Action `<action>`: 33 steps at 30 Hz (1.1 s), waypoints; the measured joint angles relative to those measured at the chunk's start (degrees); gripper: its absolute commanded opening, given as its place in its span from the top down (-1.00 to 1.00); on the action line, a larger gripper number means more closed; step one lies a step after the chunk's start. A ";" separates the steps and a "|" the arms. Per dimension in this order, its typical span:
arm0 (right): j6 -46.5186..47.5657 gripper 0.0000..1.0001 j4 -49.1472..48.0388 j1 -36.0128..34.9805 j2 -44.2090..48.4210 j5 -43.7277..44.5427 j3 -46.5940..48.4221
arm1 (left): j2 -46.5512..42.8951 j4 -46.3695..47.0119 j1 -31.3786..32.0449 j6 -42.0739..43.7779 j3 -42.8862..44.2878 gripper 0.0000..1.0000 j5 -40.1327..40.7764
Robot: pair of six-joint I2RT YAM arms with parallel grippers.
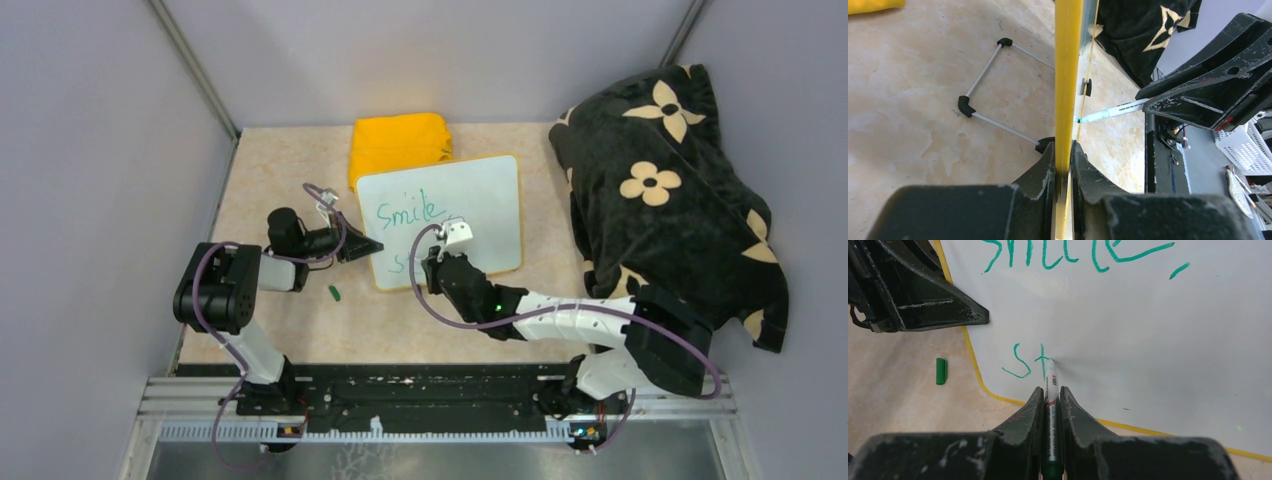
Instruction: Write a sentence on the whiteboard
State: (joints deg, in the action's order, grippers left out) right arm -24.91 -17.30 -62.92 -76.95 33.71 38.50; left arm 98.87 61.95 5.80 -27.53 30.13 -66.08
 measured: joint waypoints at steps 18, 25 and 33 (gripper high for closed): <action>0.70 1.00 -0.76 0.96 8.00 0.35 -4.35 | -0.02 -0.31 0.00 0.15 0.17 1.00 -0.20; 0.83 1.00 -0.35 0.98 7.28 0.96 -4.33 | -0.04 -0.33 0.00 0.17 0.17 1.00 -0.20; 0.83 1.00 1.05 1.38 5.18 1.33 -4.09 | -0.04 -0.42 0.00 0.22 0.17 1.00 -0.22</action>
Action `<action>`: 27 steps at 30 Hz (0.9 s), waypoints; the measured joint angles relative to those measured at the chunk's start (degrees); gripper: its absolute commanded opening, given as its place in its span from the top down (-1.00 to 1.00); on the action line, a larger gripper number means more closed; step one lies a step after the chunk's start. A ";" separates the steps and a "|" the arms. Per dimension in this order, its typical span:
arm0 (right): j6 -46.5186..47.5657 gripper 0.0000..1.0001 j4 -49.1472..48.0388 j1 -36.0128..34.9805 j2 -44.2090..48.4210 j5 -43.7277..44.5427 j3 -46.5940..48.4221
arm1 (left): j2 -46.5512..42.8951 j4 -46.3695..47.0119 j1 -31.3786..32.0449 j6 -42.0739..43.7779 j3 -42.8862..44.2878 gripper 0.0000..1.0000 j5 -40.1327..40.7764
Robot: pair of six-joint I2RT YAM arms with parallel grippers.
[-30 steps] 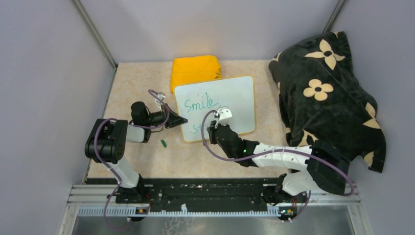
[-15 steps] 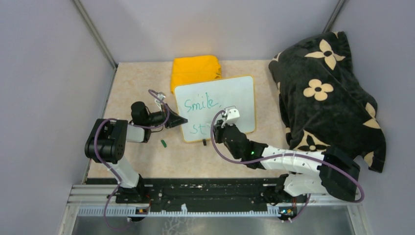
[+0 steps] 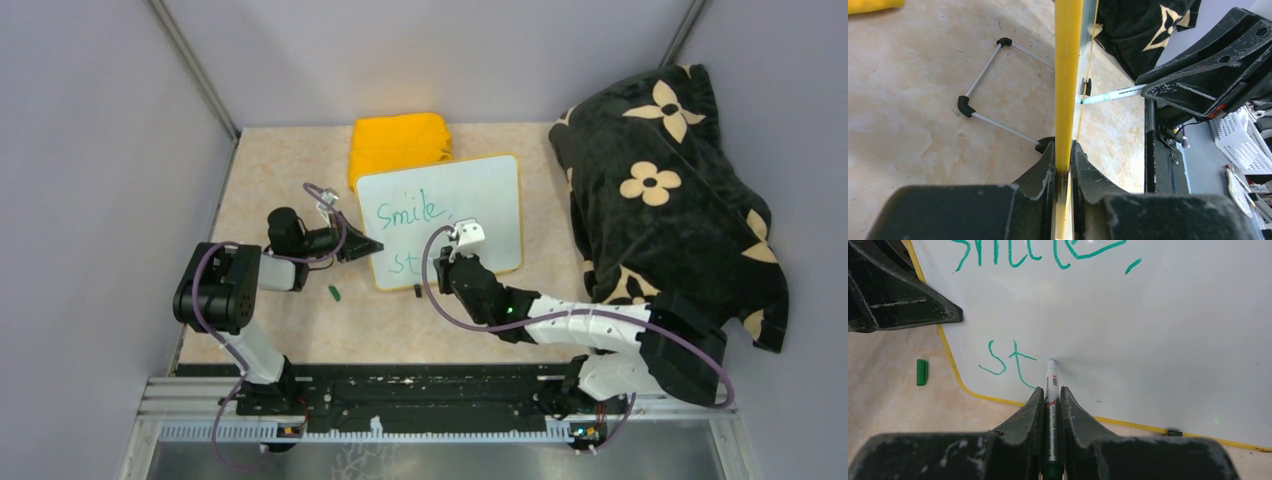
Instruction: Write a sentence on the whiteboard
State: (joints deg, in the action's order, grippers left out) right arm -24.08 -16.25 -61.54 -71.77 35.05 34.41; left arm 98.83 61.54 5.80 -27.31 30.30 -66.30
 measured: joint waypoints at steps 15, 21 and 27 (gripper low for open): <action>0.00 1.00 -1.46 0.07 -3.04 -2.01 2.49 | 0.00 -0.26 0.00 0.09 0.02 1.00 0.11; -0.46 1.00 -1.33 0.07 -3.04 -2.29 2.38 | 0.00 -0.26 0.00 0.15 0.02 1.00 0.09; -1.81 1.00 -1.09 0.04 -2.67 -3.45 0.37 | 0.00 -0.33 0.00 0.17 0.02 1.00 0.11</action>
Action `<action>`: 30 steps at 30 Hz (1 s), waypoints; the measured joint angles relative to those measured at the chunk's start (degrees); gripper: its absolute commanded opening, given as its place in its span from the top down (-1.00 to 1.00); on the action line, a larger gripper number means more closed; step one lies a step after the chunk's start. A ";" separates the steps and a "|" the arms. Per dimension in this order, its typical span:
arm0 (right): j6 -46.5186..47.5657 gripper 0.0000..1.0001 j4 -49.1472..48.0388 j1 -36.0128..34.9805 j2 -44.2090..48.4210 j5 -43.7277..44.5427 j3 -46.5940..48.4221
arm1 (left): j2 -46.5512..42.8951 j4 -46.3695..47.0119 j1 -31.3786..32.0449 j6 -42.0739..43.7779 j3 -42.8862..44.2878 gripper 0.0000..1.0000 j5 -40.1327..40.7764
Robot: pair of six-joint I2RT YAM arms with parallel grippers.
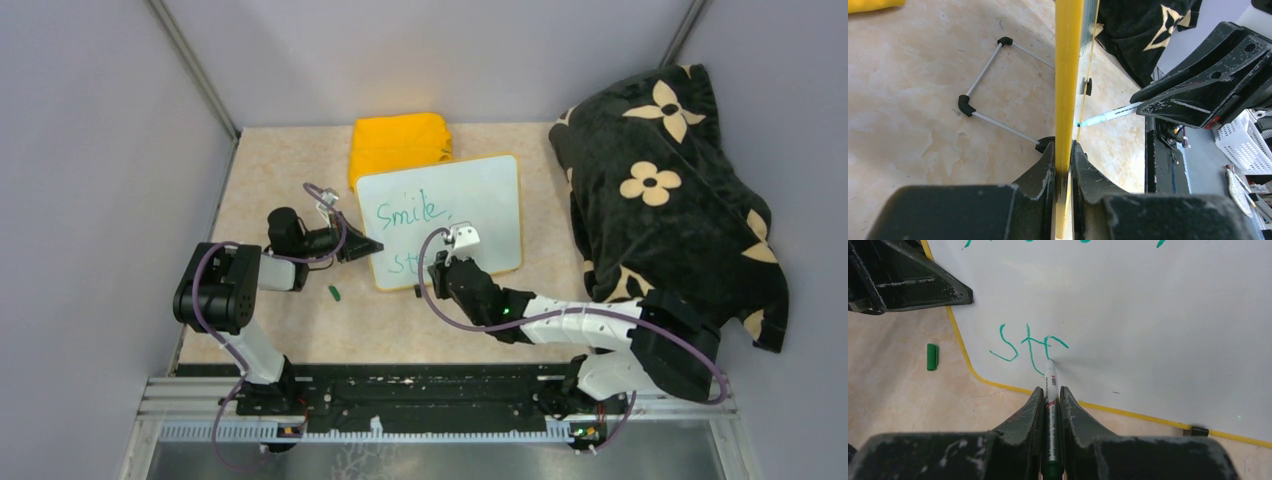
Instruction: Write a sentence on the whiteboard
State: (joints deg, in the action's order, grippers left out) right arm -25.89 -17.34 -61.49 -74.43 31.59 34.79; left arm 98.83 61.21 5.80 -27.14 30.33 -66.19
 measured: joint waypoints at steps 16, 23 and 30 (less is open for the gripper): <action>0.57 1.00 2.05 0.20 1.64 0.59 -1.25 | 0.00 -0.11 0.09 0.17 0.02 1.00 0.00; 2.54 1.00 2.86 1.77 1.64 0.50 0.68 | 0.00 -0.61 0.50 0.48 0.44 1.00 0.63; 4.07 1.00 3.21 2.75 1.62 0.63 2.14 | 0.00 -1.01 0.61 0.96 0.52 1.00 0.85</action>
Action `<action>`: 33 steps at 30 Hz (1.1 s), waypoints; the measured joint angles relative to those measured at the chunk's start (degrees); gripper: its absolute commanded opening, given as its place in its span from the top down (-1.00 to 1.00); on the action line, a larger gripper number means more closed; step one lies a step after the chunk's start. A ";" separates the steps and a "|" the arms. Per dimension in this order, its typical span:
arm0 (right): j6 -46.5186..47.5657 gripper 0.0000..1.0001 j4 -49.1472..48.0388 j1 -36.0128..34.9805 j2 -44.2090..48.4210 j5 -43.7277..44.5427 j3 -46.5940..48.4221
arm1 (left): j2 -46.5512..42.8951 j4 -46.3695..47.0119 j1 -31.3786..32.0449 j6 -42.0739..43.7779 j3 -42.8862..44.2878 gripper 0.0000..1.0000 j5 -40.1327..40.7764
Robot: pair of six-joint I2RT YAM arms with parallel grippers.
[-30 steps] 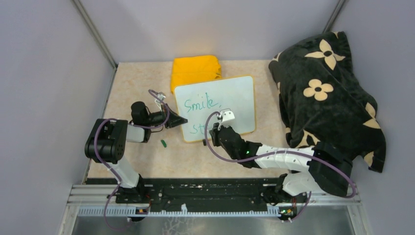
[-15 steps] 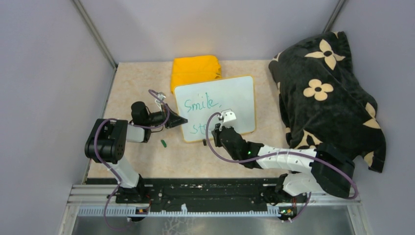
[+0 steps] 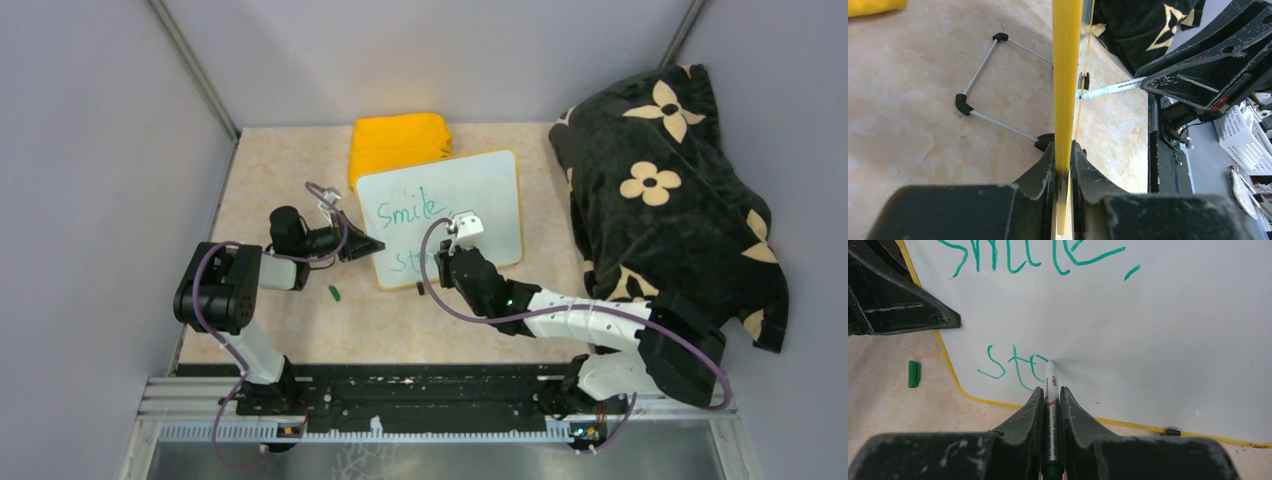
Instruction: Write a sentence on the whiteboard
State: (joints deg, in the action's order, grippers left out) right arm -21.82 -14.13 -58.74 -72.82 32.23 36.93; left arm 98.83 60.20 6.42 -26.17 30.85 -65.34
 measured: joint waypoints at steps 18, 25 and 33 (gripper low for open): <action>-1.68 1.00 -1.11 0.11 0.09 -1.07 -1.68 | 0.00 -0.35 0.00 0.22 0.09 1.00 0.00; -2.45 1.00 -0.79 0.11 0.63 -1.92 -2.82 | 0.00 -0.39 0.00 0.33 0.11 1.00 -0.07; -2.10 1.00 0.79 1.05 5.11 -0.98 -3.17 | 0.00 -0.39 0.00 0.35 0.11 1.00 -0.26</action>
State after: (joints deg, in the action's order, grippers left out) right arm -23.92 -13.34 -57.69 -67.70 31.24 33.76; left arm 98.83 59.81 6.42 -25.82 30.96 -65.60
